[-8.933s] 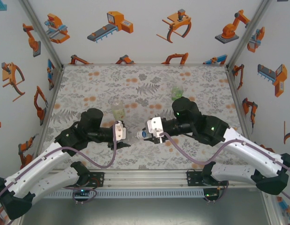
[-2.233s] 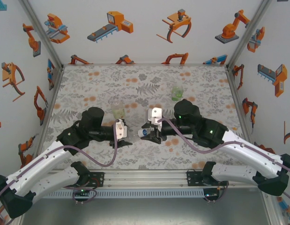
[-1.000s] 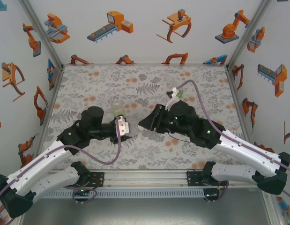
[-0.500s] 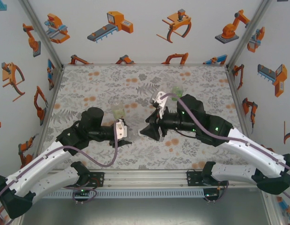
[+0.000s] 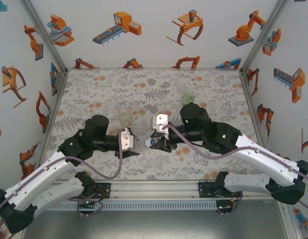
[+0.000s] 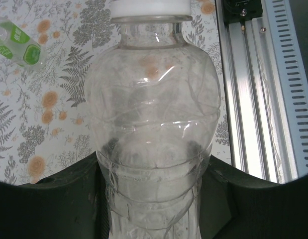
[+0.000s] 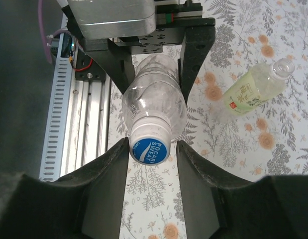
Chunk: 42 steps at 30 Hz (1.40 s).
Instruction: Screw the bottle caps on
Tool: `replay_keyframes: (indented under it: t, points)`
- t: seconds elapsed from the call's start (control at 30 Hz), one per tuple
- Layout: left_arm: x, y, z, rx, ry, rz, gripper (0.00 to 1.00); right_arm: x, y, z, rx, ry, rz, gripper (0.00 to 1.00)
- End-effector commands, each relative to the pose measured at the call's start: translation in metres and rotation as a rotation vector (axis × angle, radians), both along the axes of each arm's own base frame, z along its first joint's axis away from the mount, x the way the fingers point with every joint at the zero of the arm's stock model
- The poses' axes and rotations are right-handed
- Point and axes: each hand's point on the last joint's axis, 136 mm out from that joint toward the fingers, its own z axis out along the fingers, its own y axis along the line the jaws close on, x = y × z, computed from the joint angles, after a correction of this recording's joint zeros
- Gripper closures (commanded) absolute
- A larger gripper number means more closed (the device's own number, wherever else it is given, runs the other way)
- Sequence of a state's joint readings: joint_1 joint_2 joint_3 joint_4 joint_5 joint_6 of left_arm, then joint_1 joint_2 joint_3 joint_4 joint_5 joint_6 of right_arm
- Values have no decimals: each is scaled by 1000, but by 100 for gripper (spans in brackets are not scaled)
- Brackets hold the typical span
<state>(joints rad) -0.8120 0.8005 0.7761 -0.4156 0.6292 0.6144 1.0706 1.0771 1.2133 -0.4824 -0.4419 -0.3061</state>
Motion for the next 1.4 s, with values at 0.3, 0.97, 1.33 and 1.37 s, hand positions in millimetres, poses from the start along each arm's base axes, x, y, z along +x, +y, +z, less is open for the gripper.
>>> replay_keyframes:
  t: [0.3,0.97,1.33,1.37]
  points:
    - [-4,-2,9,-22,-16,-29,100,9,13,6,96,100,-92,93]
    - [30,0,-6,35,-85,131,100,90,-21,-38,348,1147,-1033,90]
    - [31,-4,-6,32,-73,120,100,92,-21,-27,336,1053,-1001,47]
    - [31,-4,-6,29,-72,120,100,92,-20,-28,333,1055,-1001,50]
